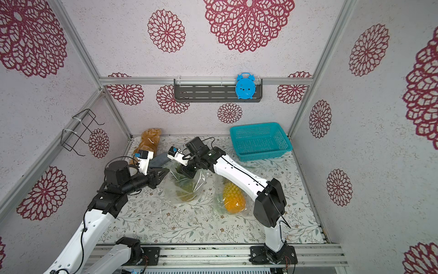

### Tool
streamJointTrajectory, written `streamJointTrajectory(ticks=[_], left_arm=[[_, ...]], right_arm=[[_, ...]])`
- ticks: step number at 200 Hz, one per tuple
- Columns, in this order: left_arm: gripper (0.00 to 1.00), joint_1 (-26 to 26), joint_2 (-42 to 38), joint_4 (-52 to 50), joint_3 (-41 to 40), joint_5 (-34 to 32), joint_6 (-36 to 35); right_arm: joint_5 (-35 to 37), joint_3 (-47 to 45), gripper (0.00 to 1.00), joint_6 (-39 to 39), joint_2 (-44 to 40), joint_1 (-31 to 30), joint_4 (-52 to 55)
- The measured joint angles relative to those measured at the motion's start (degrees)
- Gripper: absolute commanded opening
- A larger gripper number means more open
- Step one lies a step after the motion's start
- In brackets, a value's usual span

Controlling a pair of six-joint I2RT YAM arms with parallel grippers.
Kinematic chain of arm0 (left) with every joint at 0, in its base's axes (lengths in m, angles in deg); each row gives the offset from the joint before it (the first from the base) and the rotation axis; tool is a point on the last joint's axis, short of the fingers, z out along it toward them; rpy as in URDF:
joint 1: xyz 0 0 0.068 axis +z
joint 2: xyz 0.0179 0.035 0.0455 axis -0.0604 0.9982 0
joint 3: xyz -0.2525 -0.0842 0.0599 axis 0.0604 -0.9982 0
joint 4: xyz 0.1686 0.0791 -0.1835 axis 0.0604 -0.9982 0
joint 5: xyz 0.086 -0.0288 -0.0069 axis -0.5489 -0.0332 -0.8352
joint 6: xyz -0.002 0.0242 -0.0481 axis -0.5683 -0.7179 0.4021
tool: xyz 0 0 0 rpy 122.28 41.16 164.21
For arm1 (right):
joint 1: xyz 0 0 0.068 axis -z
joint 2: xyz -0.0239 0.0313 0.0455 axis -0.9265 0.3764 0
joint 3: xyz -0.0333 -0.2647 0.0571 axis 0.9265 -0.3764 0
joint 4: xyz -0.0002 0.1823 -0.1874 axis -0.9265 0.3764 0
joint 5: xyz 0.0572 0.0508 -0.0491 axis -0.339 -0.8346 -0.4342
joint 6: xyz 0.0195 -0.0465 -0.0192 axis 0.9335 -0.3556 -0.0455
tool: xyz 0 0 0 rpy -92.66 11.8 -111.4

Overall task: Open the zip-top bag and take out the pineapple
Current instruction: Pick up the pineapple from the zipper food storage bag.

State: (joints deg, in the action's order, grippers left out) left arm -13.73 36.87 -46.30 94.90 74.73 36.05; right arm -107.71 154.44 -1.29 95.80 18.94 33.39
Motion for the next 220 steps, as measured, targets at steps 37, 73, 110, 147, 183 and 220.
streamJointTrajectory(ticks=[37, 73, 110, 147, 183, 220], left_arm=[[0.56, 0.1, -4.7, 0.8, -1.1, -3.3, 2.6], [0.61, 1.2, -7.7, 1.4, -2.2, -11.6, 7.9], [0.65, 2.6, -8.2, 1.6, -3.5, -20.7, 15.0], [0.65, 5.8, -6.2, 2.6, -6.1, -25.1, 23.7], [0.71, 8.7, -2.4, 4.1, -6.8, -24.9, 30.3], [0.78, 9.7, -1.1, 8.3, -8.3, -23.1, 35.3]], right_arm=[[0.1, -3.1, 0.00, 2.5, -1.7, 0.3, -3.1], [0.0, -8.8, 0.00, 6.8, -5.1, 2.1, -8.3], [0.0, -15.0, 0.00, 11.2, -8.6, 4.6, -14.3], [0.3, -19.7, 0.00, 14.8, -12.6, 6.7, -19.6], [0.2, -21.0, 0.00, 17.8, -15.9, 8.1, -24.0], [-0.7, -21.0, 0.00, 20.0, -18.6, 8.4, -28.5]])
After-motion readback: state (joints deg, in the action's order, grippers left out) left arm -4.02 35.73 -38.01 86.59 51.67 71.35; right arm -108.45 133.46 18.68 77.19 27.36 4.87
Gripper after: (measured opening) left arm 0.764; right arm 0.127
